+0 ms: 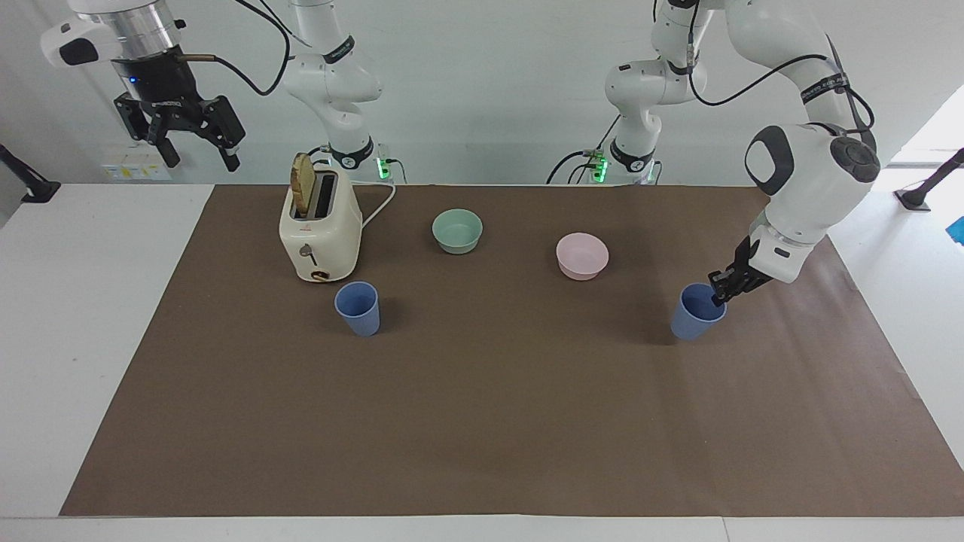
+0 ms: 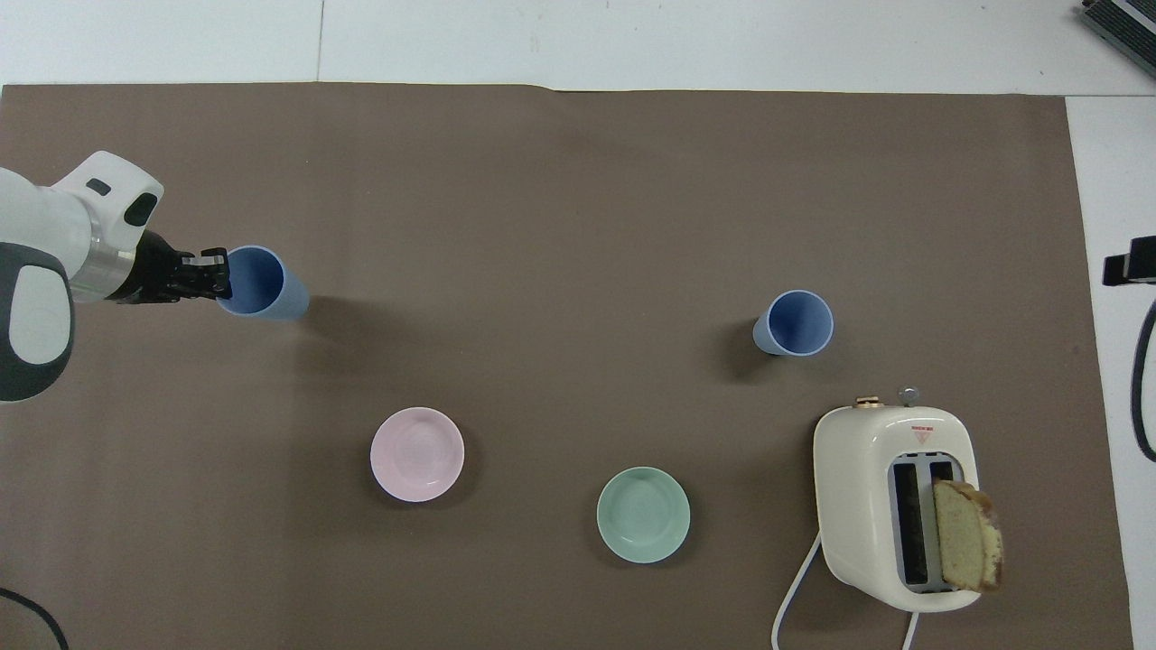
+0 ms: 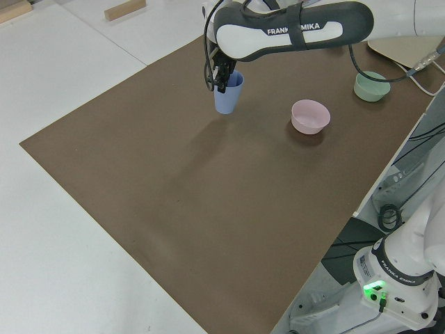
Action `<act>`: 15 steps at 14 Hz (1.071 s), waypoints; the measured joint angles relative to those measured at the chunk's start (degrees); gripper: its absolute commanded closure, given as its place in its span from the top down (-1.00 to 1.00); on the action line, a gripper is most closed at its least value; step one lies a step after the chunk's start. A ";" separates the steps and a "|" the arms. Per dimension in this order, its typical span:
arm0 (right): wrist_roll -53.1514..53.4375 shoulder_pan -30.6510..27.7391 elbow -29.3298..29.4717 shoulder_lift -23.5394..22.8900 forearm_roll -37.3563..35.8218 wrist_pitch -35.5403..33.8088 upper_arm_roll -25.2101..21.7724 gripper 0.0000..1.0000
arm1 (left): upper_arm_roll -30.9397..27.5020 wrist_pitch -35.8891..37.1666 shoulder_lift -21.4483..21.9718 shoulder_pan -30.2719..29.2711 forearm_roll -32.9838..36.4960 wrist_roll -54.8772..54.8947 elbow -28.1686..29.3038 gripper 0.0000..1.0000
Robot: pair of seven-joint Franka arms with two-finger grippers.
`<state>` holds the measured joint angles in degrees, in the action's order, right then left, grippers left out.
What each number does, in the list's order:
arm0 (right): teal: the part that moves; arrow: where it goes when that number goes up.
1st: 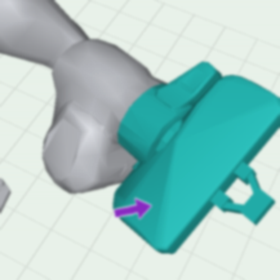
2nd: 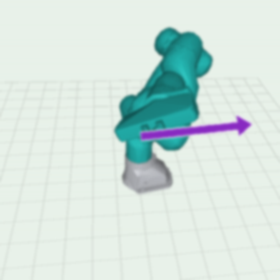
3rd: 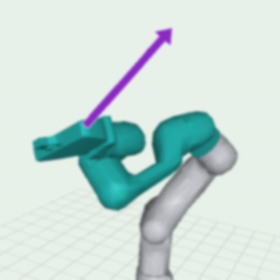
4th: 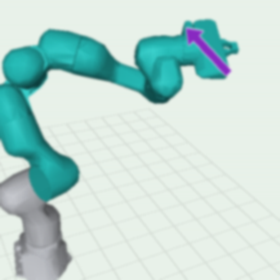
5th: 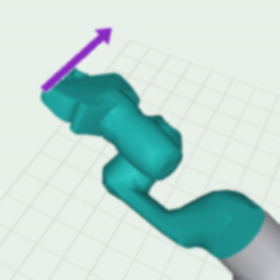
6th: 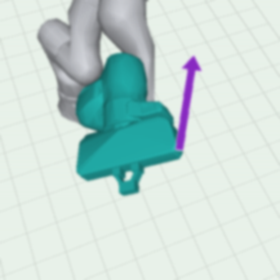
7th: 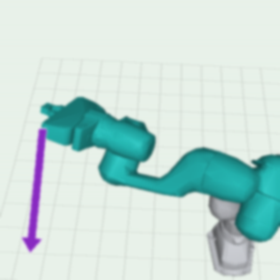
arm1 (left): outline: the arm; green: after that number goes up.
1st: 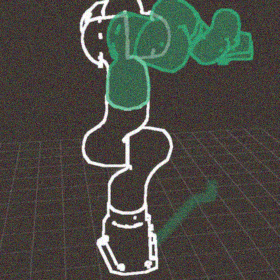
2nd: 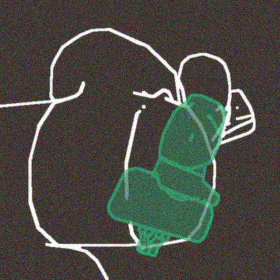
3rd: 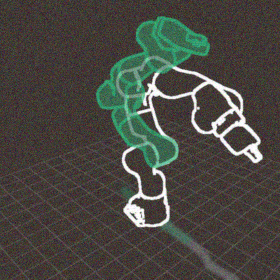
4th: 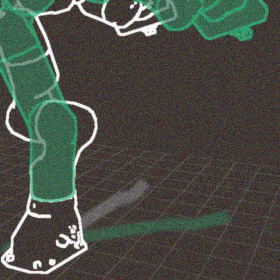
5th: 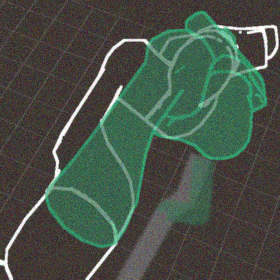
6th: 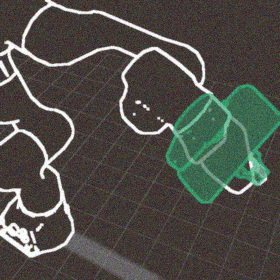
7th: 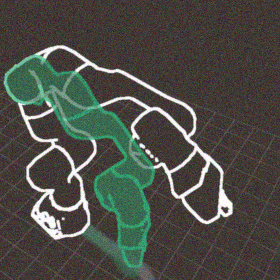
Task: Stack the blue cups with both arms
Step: 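Slide the blue cup with the left gripper toward the table's middle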
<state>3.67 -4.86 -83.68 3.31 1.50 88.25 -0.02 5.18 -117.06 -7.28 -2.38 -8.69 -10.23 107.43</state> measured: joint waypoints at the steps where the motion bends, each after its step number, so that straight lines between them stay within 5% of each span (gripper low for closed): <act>1: 0.00 0.00 0.00 0.00 0.00 0.00 -0.02 1.00 | 0.47 0.00 0.20 1.46 -0.86 -3.20 -0.53 -1.00; 8: 0.00 0.00 0.00 0.00 0.00 0.00 -0.03 1.00 | 1.72 -2.24 0.25 17.73 -1.33 -25.69 -1.53 -1.00; 15: 0.00 0.00 0.00 0.00 0.00 -0.16 -0.03 1.00 | 1.67 -7.44 -3.37 25.20 -1.33 -30.74 -1.50 -1.00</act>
<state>3.67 -4.87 -83.69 3.31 1.50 88.09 -0.05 6.85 -124.49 -10.65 22.82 -10.01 -40.98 105.93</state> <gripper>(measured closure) 0.000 0.952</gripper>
